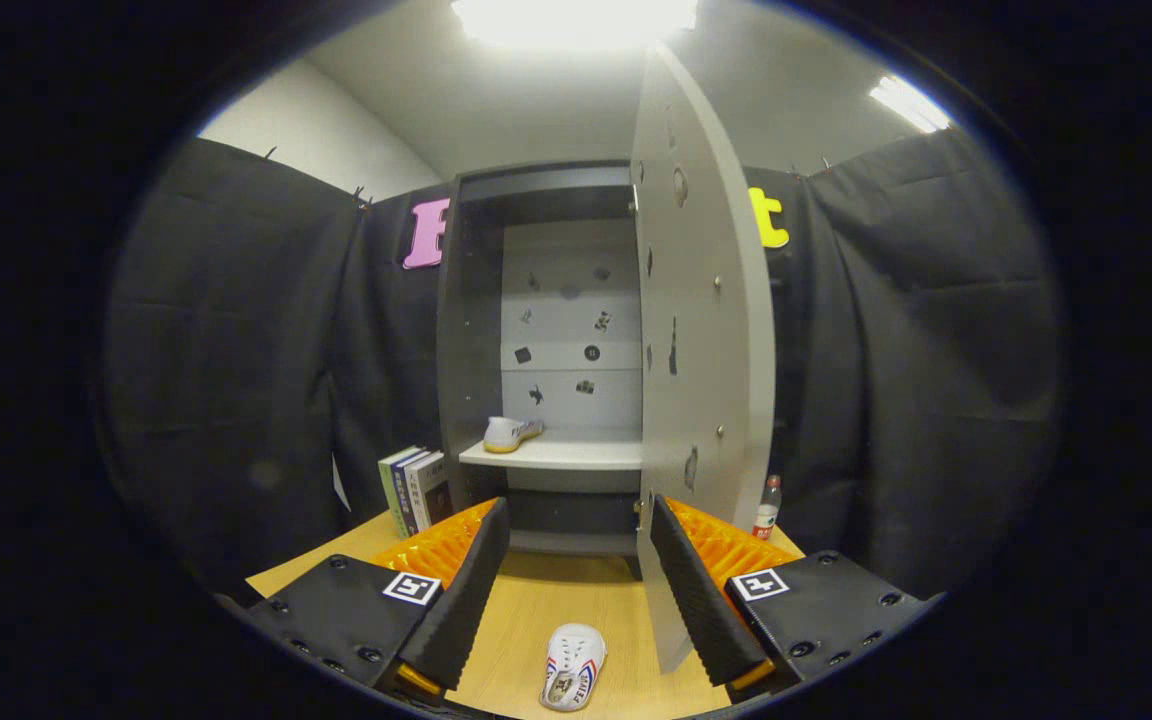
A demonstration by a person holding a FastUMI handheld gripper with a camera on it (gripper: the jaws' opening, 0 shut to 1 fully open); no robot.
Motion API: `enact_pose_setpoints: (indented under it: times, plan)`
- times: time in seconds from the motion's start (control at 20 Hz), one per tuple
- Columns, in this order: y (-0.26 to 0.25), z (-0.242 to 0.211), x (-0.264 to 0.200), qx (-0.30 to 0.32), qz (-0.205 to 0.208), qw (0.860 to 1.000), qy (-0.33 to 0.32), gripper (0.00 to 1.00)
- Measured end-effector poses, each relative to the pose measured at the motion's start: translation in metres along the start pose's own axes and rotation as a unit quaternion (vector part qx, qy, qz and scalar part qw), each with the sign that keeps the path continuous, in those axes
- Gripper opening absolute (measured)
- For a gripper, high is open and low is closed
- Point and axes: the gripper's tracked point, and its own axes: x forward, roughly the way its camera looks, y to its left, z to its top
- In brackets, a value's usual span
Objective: Open the shoe cabinet door, grab the shoes and put them into the shoe cabinet, then close the shoe cabinet door.
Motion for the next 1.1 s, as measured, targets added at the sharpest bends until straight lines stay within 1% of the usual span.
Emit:
enact_pose_setpoints:
  times: [0.25, 0.5, 0.65, 0.85, 1.1]
  plan:
    - [0.020, -0.072, 0.031, 0.004, 0.004, 0.997, 0.071, 0.90]
    - [0.027, -0.145, 0.047, 0.012, 0.009, 0.988, 0.154, 0.90]
    - [0.032, -0.195, 0.065, 0.018, 0.015, 0.978, 0.206, 0.90]
    - [0.037, -0.256, 0.086, 0.016, 0.025, 0.962, 0.271, 0.91]
    - [0.028, -0.312, 0.099, 0.018, 0.021, 0.940, 0.339, 0.91]
